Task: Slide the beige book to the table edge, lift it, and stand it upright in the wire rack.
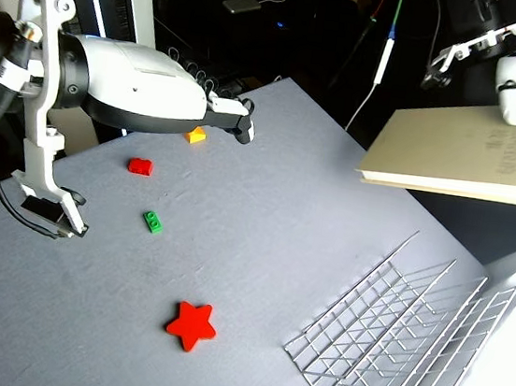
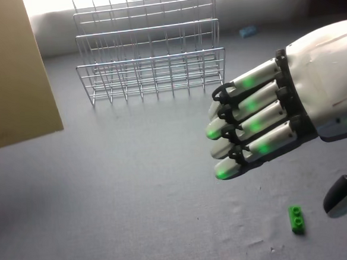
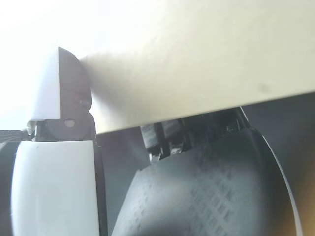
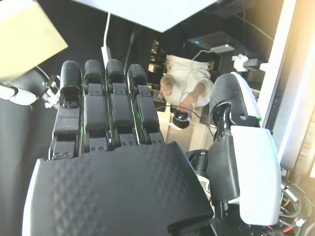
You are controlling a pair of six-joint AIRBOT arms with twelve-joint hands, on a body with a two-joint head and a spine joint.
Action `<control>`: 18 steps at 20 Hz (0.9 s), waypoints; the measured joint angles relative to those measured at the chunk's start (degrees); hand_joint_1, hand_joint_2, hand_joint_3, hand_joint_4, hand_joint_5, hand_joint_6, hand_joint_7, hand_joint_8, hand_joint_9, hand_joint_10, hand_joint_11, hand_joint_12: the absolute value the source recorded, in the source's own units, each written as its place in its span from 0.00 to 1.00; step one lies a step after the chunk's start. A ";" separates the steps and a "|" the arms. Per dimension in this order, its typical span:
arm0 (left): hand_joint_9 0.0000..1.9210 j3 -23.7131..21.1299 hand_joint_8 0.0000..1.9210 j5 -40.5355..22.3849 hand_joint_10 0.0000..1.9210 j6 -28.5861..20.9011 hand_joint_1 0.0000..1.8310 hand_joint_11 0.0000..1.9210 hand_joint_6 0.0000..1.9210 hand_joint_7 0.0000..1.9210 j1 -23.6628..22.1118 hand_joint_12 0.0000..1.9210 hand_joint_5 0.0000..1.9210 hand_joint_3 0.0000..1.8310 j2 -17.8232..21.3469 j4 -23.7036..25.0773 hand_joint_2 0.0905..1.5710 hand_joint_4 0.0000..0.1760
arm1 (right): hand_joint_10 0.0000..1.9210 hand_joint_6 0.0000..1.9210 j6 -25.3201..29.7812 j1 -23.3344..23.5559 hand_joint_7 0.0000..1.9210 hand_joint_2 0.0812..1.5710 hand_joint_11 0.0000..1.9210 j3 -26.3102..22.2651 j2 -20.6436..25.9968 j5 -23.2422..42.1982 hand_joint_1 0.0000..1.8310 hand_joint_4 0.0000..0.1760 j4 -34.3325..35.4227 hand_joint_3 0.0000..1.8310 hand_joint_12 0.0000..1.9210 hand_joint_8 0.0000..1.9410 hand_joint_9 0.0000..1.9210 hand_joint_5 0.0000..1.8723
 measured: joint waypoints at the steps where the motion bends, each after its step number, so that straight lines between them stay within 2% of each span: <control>1: 0.40 0.00 0.72 -0.83 0.76 -0.61 0.74 0.36 0.60 0.39 -0.02 0.73 0.41 0.00 0.04 0.07 0.75 0.00 | 0.00 0.00 -0.11 0.00 0.15 0.70 0.00 0.00 0.20 0.09 0.15 0.00 0.02 0.00 0.36 0.00 0.14 0.14; 3: 0.40 0.00 0.75 -2.54 0.76 -1.70 0.73 0.38 0.61 0.35 -0.48 0.73 0.41 0.00 0.11 0.11 0.76 0.00 | 0.00 0.00 -0.35 0.00 0.15 0.70 0.00 0.00 0.72 0.46 0.15 0.00 0.68 0.00 0.40 0.00 0.15 0.16; 6: 0.39 0.20 0.74 -5.27 0.77 -3.93 0.74 0.36 0.61 0.37 -1.33 0.75 0.40 0.00 0.15 0.22 0.76 0.00 | 0.00 0.00 -2.89 -0.63 0.14 0.70 0.00 0.00 1.27 0.61 0.17 0.00 3.48 0.00 0.39 0.00 0.15 0.15; 8: 0.39 0.31 0.74 -7.98 0.78 -4.31 0.74 0.37 0.61 0.37 -1.60 0.75 0.40 0.00 0.15 0.68 0.76 0.00 | 0.00 0.00 -3.02 -0.81 0.13 0.71 0.00 0.00 1.44 0.68 0.14 0.00 3.74 0.00 0.36 0.00 0.13 0.14; 11: 0.39 0.33 0.74 -12.79 0.76 -4.26 0.74 0.38 0.62 0.37 -2.01 0.72 0.41 0.00 -0.22 5.22 0.76 0.00 | 0.01 0.00 -3.08 -1.01 0.15 0.70 0.00 0.00 1.42 1.05 0.16 0.00 3.76 0.00 0.39 0.00 0.15 0.15; 15: 0.39 3.13 0.72 -16.63 0.78 -3.54 0.73 0.37 0.66 0.39 -6.36 0.75 0.36 0.00 -3.19 8.94 0.77 0.00 | 0.00 0.00 -3.08 -1.01 0.15 0.70 0.00 0.00 1.44 1.11 0.15 0.00 3.76 0.00 0.38 0.00 0.15 0.15; 18: 0.39 5.55 0.74 -16.85 0.77 -1.62 0.73 0.36 0.62 0.37 -9.62 0.73 0.39 0.00 -5.40 10.08 0.76 0.00 | 0.00 0.00 -3.08 -1.01 0.14 0.71 0.00 0.00 1.55 1.14 0.16 0.00 3.76 0.00 0.38 0.00 0.14 0.15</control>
